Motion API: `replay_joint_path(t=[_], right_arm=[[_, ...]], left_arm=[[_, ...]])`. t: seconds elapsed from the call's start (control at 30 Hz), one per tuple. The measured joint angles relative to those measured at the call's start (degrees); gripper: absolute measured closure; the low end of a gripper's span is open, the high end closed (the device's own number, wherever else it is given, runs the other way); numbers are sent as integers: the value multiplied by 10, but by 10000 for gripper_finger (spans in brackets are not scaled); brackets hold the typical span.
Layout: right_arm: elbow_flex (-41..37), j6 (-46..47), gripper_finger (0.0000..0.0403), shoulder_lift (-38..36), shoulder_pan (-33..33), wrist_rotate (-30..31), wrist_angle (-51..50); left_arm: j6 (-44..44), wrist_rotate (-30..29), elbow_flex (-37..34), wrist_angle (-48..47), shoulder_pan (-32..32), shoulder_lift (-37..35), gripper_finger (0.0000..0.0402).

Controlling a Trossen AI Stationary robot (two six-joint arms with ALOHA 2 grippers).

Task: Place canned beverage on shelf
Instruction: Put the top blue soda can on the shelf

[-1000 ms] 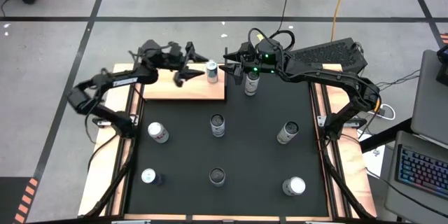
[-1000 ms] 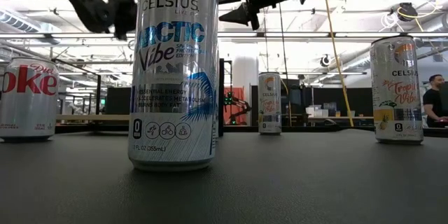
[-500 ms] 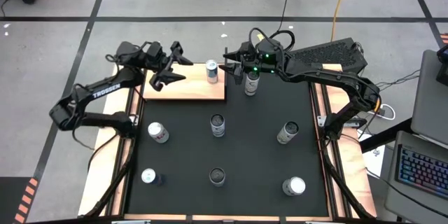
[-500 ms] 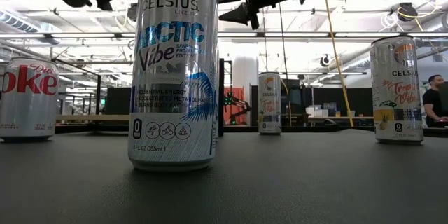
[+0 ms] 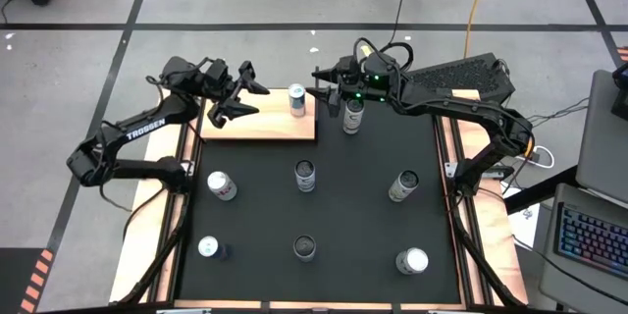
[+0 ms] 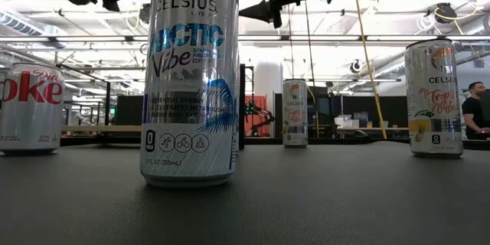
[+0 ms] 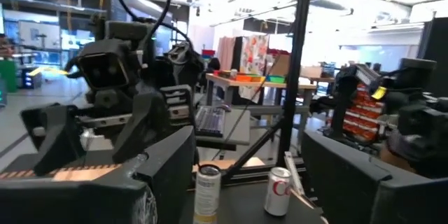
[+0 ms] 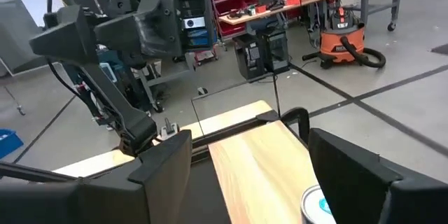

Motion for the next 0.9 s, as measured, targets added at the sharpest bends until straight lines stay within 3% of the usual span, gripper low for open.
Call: replay_joint_path(t=[0.23, 0.5, 0.7, 0.9], right_arm=[[0, -139, 136, 0, -34, 1, 48], [10, -157, 152, 69, -73, -2, 96], [147, -150, 153, 152, -87, -44, -43], [286, -177, 154, 220, -81, -47, -206]], left_arm=[[-1, 2, 0, -17, 13, -26, 141], [0, 2, 0, -17, 27, -51, 141], [-15, 2, 0, -29, 39, -51, 141], [-15, 35, 0, -47, 48, -51, 141]])
